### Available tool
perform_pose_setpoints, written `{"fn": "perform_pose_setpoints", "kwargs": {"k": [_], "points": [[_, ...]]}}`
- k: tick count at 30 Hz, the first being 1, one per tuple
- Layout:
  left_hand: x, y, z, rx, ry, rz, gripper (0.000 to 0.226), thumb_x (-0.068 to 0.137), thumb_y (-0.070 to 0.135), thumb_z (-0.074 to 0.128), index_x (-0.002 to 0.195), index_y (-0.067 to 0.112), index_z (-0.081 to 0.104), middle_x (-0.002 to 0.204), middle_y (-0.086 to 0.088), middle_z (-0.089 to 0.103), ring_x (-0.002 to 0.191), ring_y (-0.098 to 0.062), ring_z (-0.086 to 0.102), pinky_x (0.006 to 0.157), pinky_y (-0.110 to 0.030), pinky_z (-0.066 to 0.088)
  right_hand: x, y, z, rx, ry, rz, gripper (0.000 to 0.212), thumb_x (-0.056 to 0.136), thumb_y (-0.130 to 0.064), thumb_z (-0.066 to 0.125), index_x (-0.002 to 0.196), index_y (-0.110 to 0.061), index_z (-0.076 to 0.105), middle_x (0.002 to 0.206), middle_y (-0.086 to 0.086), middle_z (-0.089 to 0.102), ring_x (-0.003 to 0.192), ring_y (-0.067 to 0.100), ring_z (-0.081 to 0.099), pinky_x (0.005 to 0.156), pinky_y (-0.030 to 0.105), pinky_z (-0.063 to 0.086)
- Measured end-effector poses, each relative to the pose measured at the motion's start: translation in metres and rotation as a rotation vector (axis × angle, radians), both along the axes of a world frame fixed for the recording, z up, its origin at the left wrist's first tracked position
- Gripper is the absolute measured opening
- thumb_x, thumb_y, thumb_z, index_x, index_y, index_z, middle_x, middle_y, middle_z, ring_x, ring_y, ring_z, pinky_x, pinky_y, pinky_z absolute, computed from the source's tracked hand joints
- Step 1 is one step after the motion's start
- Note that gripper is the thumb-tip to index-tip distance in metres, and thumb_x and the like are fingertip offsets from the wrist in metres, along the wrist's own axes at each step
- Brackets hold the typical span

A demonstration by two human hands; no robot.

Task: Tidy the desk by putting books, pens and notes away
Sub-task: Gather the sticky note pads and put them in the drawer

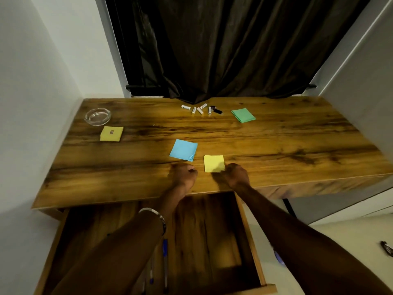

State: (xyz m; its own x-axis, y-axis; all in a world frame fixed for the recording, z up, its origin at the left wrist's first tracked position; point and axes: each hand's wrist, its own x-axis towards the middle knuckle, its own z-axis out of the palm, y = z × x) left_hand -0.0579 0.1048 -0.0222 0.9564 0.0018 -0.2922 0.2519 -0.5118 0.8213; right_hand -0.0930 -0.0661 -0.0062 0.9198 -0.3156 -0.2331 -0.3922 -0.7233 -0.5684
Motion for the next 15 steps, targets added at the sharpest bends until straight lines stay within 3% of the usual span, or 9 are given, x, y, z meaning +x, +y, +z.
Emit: {"fn": "perform_pose_setpoints", "kwargs": {"k": [4, 5, 7, 8, 11, 15], "points": [[0.017, -0.018, 0.000, -0.111, 0.108, -0.071, 0.036, 0.091, 0.013, 0.055, 0.126, 0.004, 0.059, 0.125, -0.008, 0.058, 0.115, -0.025, 0.055, 0.094, -0.028, 0.043, 0.025, -0.006, -0.013, 0.091, 0.033, -0.031, 0.043, 0.083, -0.031, 0.068, 0.122, -0.014, 0.062, 0.121, 0.008, 0.066, 0.112, 0.027, 0.062, 0.095, 0.038, 0.050], [0.020, -0.023, 0.000, -0.145, 0.133, -0.075, 0.030, 0.091, 0.012, 0.055, 0.119, 0.006, 0.062, 0.116, -0.008, 0.059, 0.109, -0.025, 0.056, 0.090, -0.029, 0.043, 0.031, -0.006, -0.015, 0.106, 0.036, -0.043, 0.044, 0.083, -0.028, 0.066, 0.124, -0.015, 0.061, 0.123, 0.008, 0.066, 0.113, 0.027, 0.062, 0.097, 0.038, 0.049], [0.026, -0.031, -0.001, -0.188, 0.154, -0.075, 0.011, 0.090, 0.011, 0.056, 0.085, 0.018, 0.062, 0.091, -0.005, 0.059, 0.094, -0.021, 0.054, 0.078, -0.030, 0.042, 0.041, -0.006, -0.018, 0.106, 0.044, -0.026, 0.047, 0.086, -0.025, 0.062, 0.131, -0.014, 0.056, 0.130, 0.008, 0.061, 0.117, 0.027, 0.058, 0.099, 0.034, 0.047], [0.029, -0.034, 0.000, -0.186, 0.156, -0.077, 0.018, 0.089, 0.010, 0.056, 0.075, 0.022, 0.056, 0.083, -0.003, 0.056, 0.090, -0.020, 0.052, 0.072, -0.029, 0.040, 0.045, -0.006, -0.018, 0.098, 0.039, -0.010, 0.048, 0.087, -0.024, 0.060, 0.134, -0.015, 0.053, 0.133, 0.008, 0.058, 0.120, 0.026, 0.056, 0.100, 0.032, 0.045], [0.038, -0.044, 0.003, -0.172, 0.178, -0.059, 0.008, 0.089, 0.010, 0.056, 0.093, 0.008, 0.062, 0.091, -0.008, 0.057, 0.089, -0.023, 0.055, 0.070, -0.027, 0.037, 0.054, -0.007, -0.021, 0.043, 0.017, 0.032, 0.047, 0.090, -0.023, 0.057, 0.136, -0.022, 0.051, 0.137, 0.004, 0.054, 0.122, 0.024, 0.052, 0.099, 0.028, 0.041], [0.043, -0.048, 0.004, -0.234, 0.232, 0.034, 0.007, 0.089, 0.009, 0.058, 0.082, 0.010, 0.058, 0.082, -0.005, 0.054, 0.076, -0.018, 0.051, 0.068, -0.029, 0.039, 0.063, -0.011, -0.021, 0.019, 0.015, 0.006, 0.034, 0.089, -0.023, 0.056, 0.123, -0.023, 0.060, 0.127, 0.005, 0.061, 0.114, 0.024, 0.057, 0.083, 0.024, 0.042]]}}
